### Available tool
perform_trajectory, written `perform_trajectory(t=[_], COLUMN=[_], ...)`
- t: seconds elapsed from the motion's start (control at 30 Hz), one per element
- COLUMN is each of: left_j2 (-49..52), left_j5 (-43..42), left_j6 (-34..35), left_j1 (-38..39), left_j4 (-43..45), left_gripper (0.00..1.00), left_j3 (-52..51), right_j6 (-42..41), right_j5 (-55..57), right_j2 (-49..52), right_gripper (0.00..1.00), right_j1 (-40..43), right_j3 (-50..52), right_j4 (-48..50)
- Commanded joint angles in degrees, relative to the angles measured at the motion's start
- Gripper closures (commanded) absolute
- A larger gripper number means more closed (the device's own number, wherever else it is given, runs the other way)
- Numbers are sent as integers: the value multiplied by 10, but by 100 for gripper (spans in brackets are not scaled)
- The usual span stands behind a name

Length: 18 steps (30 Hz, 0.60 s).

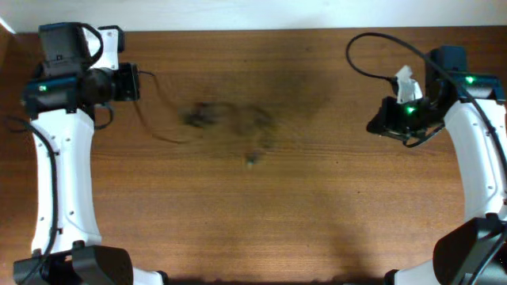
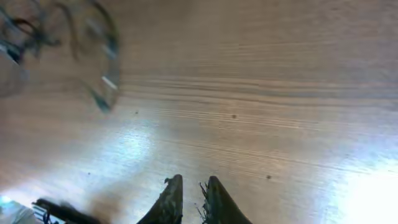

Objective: Untangle cables

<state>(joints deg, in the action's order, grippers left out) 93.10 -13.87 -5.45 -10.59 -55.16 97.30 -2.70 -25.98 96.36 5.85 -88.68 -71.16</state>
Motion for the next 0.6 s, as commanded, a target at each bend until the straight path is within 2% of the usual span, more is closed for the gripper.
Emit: perform_trajectory(t=[0.0,0.07,0.17,0.23,0.37,0.5,0.57], left_j2=[-17,-17,-17,-17,-17,-17,-17], left_j5=[-71,-79,-80,-104,-212,-255,-327], left_j6=[-20,-20,-20,-19,-14,71,94], left_j1=[11,18,41,65,131,176,184], left_j4=[1,0,2,11,66,122,154], left_gripper=[100,100,100,100,100,100,100], left_j3=[16,16,16,16,16,16,16], right_j6=[23,23,23,23,7,-69,-104], right_j5=[-35,-36,-44,-65,-75,-75,-72], right_j2=[-12,-12,-12,-12,-12,-12,-11], right_gripper=[86,85,77,67,46,41,41], right_j1=[-6,-6,-6,-7,-44,-98,-122], right_j3=[6,6,6,6,6,6,6], right_j4=[7,8,9,16,49,119,162])
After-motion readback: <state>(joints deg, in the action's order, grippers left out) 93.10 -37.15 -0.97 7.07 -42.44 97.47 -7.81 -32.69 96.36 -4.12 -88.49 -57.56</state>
